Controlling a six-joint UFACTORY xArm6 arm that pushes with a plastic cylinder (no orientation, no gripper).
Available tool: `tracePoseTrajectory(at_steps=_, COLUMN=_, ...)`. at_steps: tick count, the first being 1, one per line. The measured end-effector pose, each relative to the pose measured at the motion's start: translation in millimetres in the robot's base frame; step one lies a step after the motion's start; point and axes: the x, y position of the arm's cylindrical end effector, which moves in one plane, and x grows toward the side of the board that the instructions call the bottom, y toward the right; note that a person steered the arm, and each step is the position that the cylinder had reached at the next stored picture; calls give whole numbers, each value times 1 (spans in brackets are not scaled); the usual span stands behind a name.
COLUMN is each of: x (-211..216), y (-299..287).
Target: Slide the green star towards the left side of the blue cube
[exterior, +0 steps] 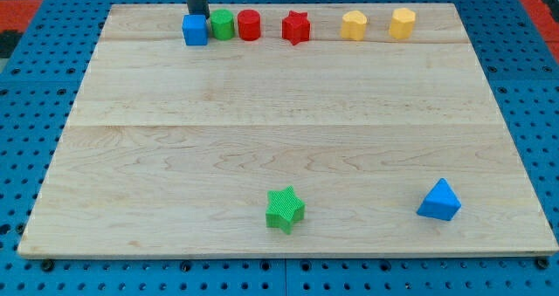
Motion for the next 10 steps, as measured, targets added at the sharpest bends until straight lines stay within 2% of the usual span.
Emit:
tracePoseTrajectory(at_steps=1, x=-28, y=-6)
tracePoseTrajectory(at_steps=4, x=-10, y=15)
tracePoseTrajectory(at_steps=7, x=-10, y=28)
tracePoseTrajectory(at_steps=8, x=-23, y=27)
tracePoseTrajectory(at_steps=9, x=-23, y=-36)
tracePoseTrajectory(at_steps=10, x=22, y=-86)
